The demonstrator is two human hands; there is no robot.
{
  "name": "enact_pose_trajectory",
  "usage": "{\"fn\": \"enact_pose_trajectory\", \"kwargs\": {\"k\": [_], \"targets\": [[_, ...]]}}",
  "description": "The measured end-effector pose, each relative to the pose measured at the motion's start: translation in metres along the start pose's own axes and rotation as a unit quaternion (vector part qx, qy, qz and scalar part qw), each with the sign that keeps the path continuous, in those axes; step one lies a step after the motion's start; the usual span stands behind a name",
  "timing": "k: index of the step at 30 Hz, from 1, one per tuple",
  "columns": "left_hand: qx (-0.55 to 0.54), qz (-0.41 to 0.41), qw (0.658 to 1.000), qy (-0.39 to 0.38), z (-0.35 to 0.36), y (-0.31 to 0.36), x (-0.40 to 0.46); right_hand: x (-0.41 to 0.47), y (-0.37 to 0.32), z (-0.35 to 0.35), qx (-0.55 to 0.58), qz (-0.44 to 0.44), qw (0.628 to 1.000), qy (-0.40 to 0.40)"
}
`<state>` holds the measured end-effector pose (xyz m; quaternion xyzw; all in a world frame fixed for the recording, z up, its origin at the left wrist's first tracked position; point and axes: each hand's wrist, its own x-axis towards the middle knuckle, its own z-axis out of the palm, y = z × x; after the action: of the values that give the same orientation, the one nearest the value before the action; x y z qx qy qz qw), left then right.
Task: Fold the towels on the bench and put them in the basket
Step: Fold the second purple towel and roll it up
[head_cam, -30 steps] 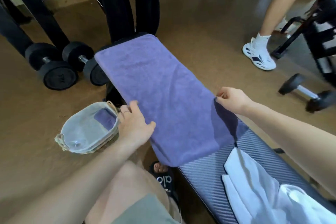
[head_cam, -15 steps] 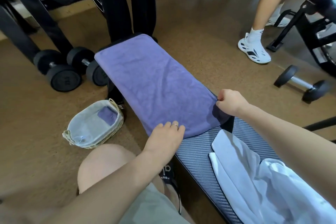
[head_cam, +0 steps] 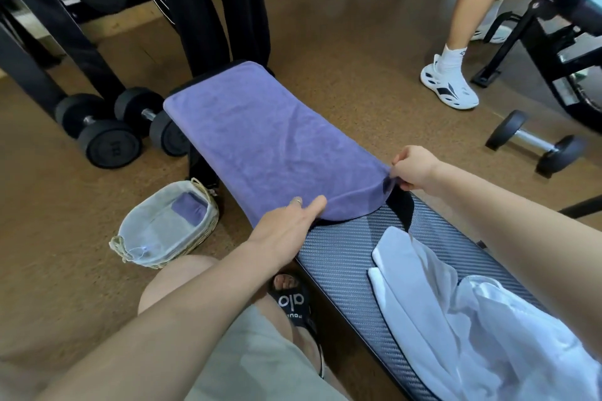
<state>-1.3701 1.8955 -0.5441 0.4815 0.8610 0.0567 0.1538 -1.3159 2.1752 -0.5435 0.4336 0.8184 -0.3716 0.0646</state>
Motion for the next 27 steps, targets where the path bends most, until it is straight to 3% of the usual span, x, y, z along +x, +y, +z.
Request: {"fn": "enact_pose_trajectory", "kwargs": {"k": [3, 5, 10, 14, 18, 27], "targets": [[0.055, 0.017, 0.998, -0.028, 0.001, 0.003, 0.001, 0.001, 0.001, -0.003, -0.032, -0.009, 0.999, 0.030], [0.048, 0.009, 0.999, 0.001, 0.004, 0.004, 0.000, 0.001, -0.001, -0.004, -0.034, -0.009, 0.999, 0.030], [0.052, -0.046, 0.997, 0.029, 0.010, 0.004, 0.010, -0.007, -0.007, 0.002, 0.051, 0.032, 0.996, -0.059], [0.041, -0.078, 0.995, 0.053, 0.005, 0.010, 0.016, -0.011, -0.005, 0.003, 0.089, 0.034, 0.992, -0.086], [0.065, -0.053, 0.995, 0.047, -0.002, 0.013, 0.010, -0.008, 0.001, -0.001, 0.118, 0.025, 0.992, -0.048], [0.164, 0.008, 0.986, -0.005, -0.002, 0.028, -0.030, 0.001, 0.021, -0.003, -0.040, -0.003, 0.999, -0.024]]}}
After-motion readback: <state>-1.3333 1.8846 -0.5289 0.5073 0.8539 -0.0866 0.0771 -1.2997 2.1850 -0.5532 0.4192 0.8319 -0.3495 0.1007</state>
